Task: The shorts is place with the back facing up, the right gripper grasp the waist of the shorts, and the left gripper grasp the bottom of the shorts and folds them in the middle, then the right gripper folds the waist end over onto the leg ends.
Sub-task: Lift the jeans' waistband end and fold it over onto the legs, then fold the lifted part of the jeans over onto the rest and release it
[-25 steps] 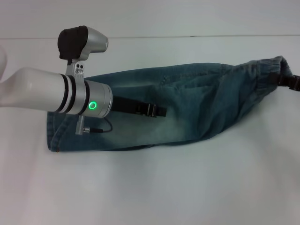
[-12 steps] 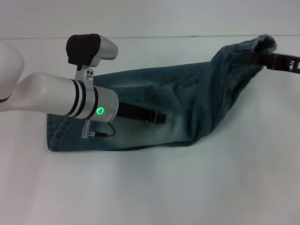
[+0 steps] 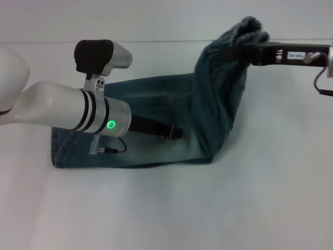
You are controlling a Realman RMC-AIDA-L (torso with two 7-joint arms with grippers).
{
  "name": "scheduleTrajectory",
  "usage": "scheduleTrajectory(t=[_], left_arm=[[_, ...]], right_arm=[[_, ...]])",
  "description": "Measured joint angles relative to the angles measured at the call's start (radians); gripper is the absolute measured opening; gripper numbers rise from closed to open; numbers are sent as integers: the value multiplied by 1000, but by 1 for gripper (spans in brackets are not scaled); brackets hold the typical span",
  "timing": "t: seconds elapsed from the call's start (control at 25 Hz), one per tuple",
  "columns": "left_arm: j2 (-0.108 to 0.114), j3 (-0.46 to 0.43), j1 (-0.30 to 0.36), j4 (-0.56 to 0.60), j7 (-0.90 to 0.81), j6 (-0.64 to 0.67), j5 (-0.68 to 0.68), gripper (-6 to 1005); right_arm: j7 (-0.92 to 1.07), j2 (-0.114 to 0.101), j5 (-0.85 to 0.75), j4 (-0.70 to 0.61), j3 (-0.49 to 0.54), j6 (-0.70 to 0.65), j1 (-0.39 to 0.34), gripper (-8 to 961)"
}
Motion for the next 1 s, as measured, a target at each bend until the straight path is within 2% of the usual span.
scheduleTrajectory(t=[0.28,0.48,0.76,1.0], left_arm=[[3,12,7,7,2,-4,3,52],[12,5,52,76,-4,-32,11,56],[13,-131,170,286,-32,-106,103,62],[15,-228,233,379,-34,-186,145,66]], right_arm=[[27,8,4,8,-59,-37,65,58],[52,16,5,9,-109,-28,94,60],[89,36,6,15,-186,26,130,62],[96,52,7,44,-267,74,176,64]])
